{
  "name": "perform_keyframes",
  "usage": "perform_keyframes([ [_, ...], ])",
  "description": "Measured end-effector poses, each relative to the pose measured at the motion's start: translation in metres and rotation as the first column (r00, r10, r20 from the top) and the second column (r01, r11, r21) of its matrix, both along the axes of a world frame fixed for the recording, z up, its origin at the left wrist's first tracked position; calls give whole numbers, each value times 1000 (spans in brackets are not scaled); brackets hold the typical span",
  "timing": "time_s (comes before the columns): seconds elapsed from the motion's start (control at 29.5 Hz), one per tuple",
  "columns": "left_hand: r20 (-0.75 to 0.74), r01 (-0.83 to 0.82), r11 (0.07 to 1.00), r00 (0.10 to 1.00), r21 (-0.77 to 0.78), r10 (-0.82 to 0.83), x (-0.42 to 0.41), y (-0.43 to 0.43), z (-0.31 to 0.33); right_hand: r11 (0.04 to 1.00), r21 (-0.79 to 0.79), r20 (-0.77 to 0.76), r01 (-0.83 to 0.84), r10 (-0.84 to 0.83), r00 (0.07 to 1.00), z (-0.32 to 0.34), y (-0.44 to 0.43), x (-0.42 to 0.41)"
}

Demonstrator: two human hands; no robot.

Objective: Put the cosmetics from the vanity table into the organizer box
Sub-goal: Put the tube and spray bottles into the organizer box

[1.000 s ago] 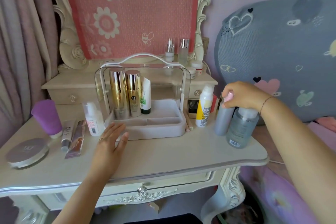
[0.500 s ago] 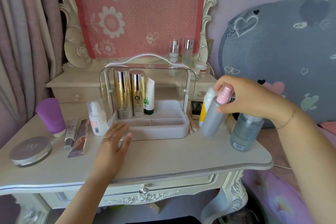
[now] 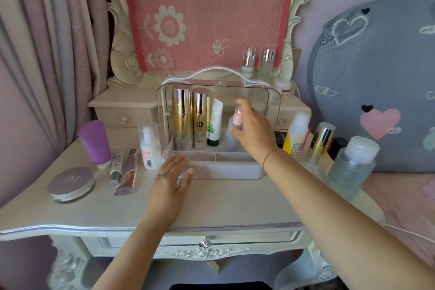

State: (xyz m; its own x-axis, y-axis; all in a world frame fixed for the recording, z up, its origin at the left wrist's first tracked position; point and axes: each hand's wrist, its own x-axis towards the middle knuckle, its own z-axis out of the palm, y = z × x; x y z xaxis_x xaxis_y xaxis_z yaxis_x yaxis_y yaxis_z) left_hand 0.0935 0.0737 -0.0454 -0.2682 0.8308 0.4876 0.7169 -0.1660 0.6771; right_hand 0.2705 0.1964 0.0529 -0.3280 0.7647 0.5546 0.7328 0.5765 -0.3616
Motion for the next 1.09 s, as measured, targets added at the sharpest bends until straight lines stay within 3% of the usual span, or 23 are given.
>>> perform_keyframes([
  [0.17,13,9,1000,1000,6,-9,0,-2,0,975,-209,-286,72,-131,949,-16,40,-10],
  [0.34,23,7,1000,1000,11,-8,1,-1,0,895,-431,-91,113,-168,982,-47,60,-15],
  [0.78,19,8,1000,1000,-1,-8,0,-1,-1,836,-528,-14,150,-185,983,-51,66,-26],
  [0.88,13,6,1000,1000,-11,-6,-1,-2,-1,866,-471,-43,166,-211,977,-44,43,-17],
  [1.02,14,12,1000,1000,-25,-12,-1,-2,0,991,-128,-454,49,-103,885,-52,-27,25],
  [1.09,10,14,1000,1000,-28,-14,-1,-1,1,990,68,-591,120,-57,805,-62,-61,60],
])
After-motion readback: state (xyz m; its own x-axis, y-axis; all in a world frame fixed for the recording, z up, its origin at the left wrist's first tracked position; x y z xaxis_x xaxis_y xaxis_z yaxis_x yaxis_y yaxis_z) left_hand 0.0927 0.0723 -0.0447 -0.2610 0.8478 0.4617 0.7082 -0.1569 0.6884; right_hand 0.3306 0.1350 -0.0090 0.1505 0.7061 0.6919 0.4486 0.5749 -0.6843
